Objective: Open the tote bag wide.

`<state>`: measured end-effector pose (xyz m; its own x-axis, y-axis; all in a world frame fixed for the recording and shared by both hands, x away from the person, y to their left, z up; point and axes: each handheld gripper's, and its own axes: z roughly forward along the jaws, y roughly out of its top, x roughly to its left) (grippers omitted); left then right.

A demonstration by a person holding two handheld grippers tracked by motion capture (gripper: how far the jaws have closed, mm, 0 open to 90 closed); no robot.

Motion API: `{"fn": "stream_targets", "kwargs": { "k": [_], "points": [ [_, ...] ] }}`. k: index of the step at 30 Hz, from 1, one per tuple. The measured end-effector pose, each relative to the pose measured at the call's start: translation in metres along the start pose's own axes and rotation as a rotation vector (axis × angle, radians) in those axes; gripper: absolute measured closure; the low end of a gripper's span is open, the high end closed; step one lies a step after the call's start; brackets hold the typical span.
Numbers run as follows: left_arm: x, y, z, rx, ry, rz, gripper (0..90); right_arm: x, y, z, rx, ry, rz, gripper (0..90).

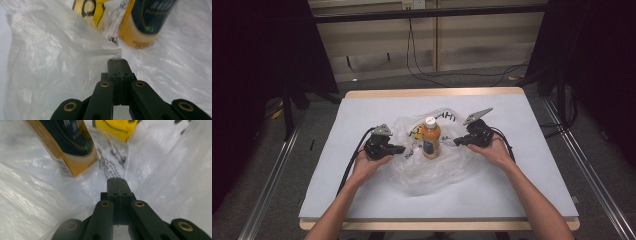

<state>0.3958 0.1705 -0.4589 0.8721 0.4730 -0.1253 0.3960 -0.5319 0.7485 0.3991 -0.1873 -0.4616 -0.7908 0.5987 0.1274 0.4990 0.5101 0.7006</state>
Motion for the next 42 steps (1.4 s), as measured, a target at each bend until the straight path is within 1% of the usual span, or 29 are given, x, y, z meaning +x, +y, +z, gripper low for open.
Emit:
{"fn": "stream_targets", "kwargs": {
  "k": [1,2,3,4,7,8,9,11,13,14,17,19,20,21,23,24,25,26,27,29,30,31,32,33,35,36,37,40,42],
  "points": [
    [0.000,0.000,0.000,0.000,0.000,0.000,90.0,0.000,0.000,0.000,0.000,0.000,0.000,90.0],
    [-0.001,0.001,-0.004,-0.017,-0.012,0.005,90.0,0.000,0.001,-0.003,-0.025,0.001,0.006,90.0],
    [-0.003,0.001,-0.009,-0.040,0.003,0.010,90.0,0.000,0.002,-0.008,-0.049,-0.004,0.016,90.0],
    [-0.005,0.002,-0.015,-0.076,-0.015,-0.001,90.0,0.000,0.003,-0.018,-0.110,0.000,0.031,90.0],
    [-0.008,0.002,-0.025,-0.132,-0.018,0.009,90.0,0.001,0.005,-0.030,-0.177,-0.005,0.042,90.0],
    [-0.008,0.002,-0.025,-0.132,-0.018,0.009,90.0,0.002,0.005,-0.034,-0.202,-0.002,0.052,90.0],
    [-0.011,0.002,-0.032,-0.176,-0.015,0.006,90.0,0.003,0.006,-0.038,-0.225,0.005,0.058,90.0],
    [-0.014,0.003,-0.040,-0.217,-0.014,0.013,90.0,0.005,0.007,-0.046,-0.269,-0.012,0.058,90.0],
    [-0.016,0.003,-0.045,-0.232,-0.008,0.016,90.0,0.008,0.005,-0.054,-0.313,-0.017,0.063,90.0],
    [-0.017,0.003,-0.049,-0.259,-0.017,0.015,90.0,0.009,0.003,-0.058,-0.333,-0.017,0.066,90.0],
    [-0.021,-0.001,-0.059,-0.301,-0.016,0.020,90.0,0.013,-0.002,-0.064,-0.355,-0.047,0.065,90.0],
    [-0.023,-0.006,-0.064,-0.317,0.006,0.032,86.9,0.016,-0.010,-0.076,-0.404,-0.039,0.070,89.7],
    [-0.024,-0.007,-0.065,-0.326,0.013,0.025,85.4,0.017,-0.012,-0.079,-0.419,-0.039,0.072,84.0],
    [-0.026,-0.012,-0.069,-0.325,0.005,0.034,84.8,0.019,-0.014,-0.083,-0.439,-0.041,0.079,72.1],
    [-0.028,-0.015,-0.070,-0.336,0.022,0.036,81.7,0.022,-0.016,-0.086,-0.444,-0.059,0.085,68.6],
    [-0.030,-0.020,-0.074,-0.357,0.055,0.031,68.0,0.028,-0.022,-0.092,-0.450,-0.057,0.067,61.7],
    [-0.031,-0.022,-0.076,-0.362,0.071,0.022,62.5,0.029,-0.024,-0.094,-0.454,-0.058,0.068,57.3],
    [-0.031,-0.025,-0.078,-0.376,0.061,0.018,61.9,0.032,-0.027,-0.096,-0.458,-0.067,0.071,52.1],
    [-0.031,-0.025,-0.078,-0.376,0.061,0.018,61.3,0.032,-0.027,-0.096,-0.458,-0.067,0.071,52.1],
    [-0.034,-0.028,-0.082,-0.378,0.087,0.015,55.7,0.039,-0.036,-0.102,-0.488,-0.095,0.066,35.5],
    [-0.034,-0.030,-0.083,-0.397,0.066,0.003,52.5,0.041,-0.038,-0.104,-0.509,-0.104,0.062,29.9],
    [-0.035,-0.032,-0.085,-0.401,0.084,-0.010,52.5,0.041,-0.038,-0.104,-0.509,-0.104,0.062,29.9],
    [-0.037,-0.033,-0.087,-0.407,0.094,-0.016,47.7,0.043,-0.041,-0.106,-0.518,-0.110,0.065,26.1],
    [-0.039,-0.036,-0.089,-0.425,0.126,-0.010,32.7,0.048,-0.046,-0.110,-0.542,-0.142,0.063,15.2],
    [-0.042,-0.041,-0.094,-0.446,0.138,-0.011,32.2,0.050,-0.047,-0.111,-0.540,-0.141,0.072,14.9],
    [-0.043,-0.042,-0.095,-0.451,0.158,0.002,30.4,0.052,-0.051,-0.114,-0.537,-0.154,0.071,9.5],
    [-0.046,-0.046,-0.098,-0.474,0.186,0.019,24.0,0.055,-0.054,-0.115,-0.537,-0.175,0.080,5.8],
    [-0.049,-0.050,-0.099,-0.498,0.201,0.007,13.8,0.059,-0.064,-0.119,-0.546,-0.190,0.105,1.3],
    [-0.051,-0.054,-0.101,-0.492,0.206,0.010,10.7,0.061,-0.071,-0.120,-0.550,-0.189,0.119,0.9]
  ]
}}
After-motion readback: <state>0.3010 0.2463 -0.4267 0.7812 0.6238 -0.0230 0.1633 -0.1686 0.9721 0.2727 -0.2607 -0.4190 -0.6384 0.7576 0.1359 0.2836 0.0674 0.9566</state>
